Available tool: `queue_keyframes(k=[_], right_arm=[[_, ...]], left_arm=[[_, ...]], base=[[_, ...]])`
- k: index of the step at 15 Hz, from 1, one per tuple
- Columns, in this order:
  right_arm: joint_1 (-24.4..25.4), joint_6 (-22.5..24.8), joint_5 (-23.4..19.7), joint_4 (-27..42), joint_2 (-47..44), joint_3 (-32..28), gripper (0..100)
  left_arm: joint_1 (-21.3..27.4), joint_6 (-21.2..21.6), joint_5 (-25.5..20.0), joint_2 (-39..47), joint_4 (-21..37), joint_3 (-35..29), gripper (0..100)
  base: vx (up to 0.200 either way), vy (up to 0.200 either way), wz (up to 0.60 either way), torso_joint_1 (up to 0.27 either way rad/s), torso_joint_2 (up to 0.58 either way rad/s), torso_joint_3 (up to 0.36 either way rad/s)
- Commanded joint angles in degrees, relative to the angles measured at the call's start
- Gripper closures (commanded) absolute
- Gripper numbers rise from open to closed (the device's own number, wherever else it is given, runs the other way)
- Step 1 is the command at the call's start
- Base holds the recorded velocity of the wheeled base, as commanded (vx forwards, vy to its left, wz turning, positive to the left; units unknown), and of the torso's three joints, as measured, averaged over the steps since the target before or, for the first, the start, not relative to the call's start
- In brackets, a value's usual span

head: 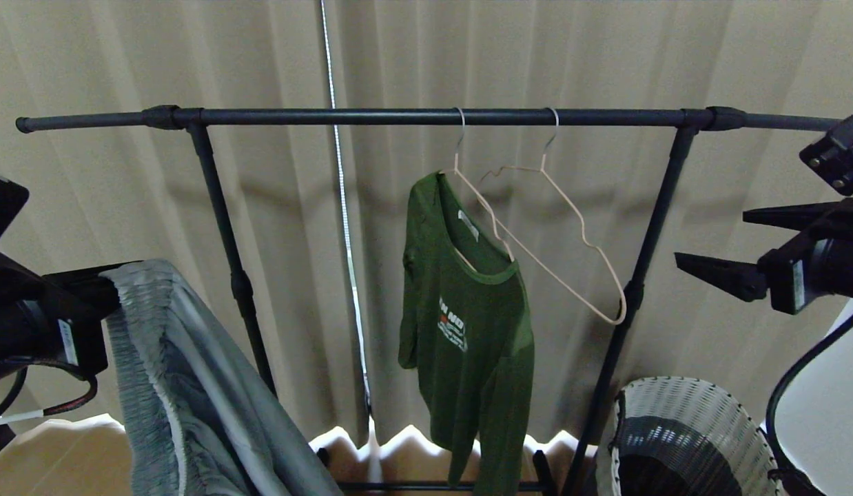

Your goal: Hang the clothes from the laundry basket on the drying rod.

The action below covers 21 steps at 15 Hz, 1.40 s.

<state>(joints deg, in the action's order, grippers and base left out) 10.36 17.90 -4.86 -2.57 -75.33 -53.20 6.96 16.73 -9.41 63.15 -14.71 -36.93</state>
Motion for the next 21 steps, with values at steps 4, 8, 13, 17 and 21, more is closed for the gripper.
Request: queue_keyframes(k=[4, 8, 13, 17, 21], right_arm=[[7.0, -5.5, 5.5, 4.8, -15.0, -13.6, 0], [10.1, -12.2, 5.9, 12.5, -20.5, -22.0, 0], [11.6, -13.7, 10.1, 12.5, -27.3, -26.2, 0], [11.6, -15.6, 10.1, 12.5, -28.4, -27.4, 0], [11.4, -16.4, 10.1, 12.3, -28.5, -27.5, 100]], left_arm=[[-0.4, 0.1, 0.0, -0.8, -0.1, 1.2, 100], [-0.3, 0.1, 0.0, -1.7, -0.1, 1.7, 100], [-0.3, 0.1, 0.1, -2.9, -0.1, 2.6, 100], [-0.4, 0.1, 0.1, -3.3, -0.1, 2.8, 100], [-0.3, 0.1, 0.1, -3.3, -0.1, 2.8, 100]], base=[[0.0, 0.0, 0.0, 0.0, 0.0, 0.0], [0.0, 0.0, 0.0, 0.0, 0.0, 0.0], [0.0, 0.0, 0.0, 0.0, 0.0, 0.0], [0.0, 0.0, 0.0, 0.0, 0.0, 0.0], [0.0, 0.0, 0.0, 0.0, 0.0, 0.0]])
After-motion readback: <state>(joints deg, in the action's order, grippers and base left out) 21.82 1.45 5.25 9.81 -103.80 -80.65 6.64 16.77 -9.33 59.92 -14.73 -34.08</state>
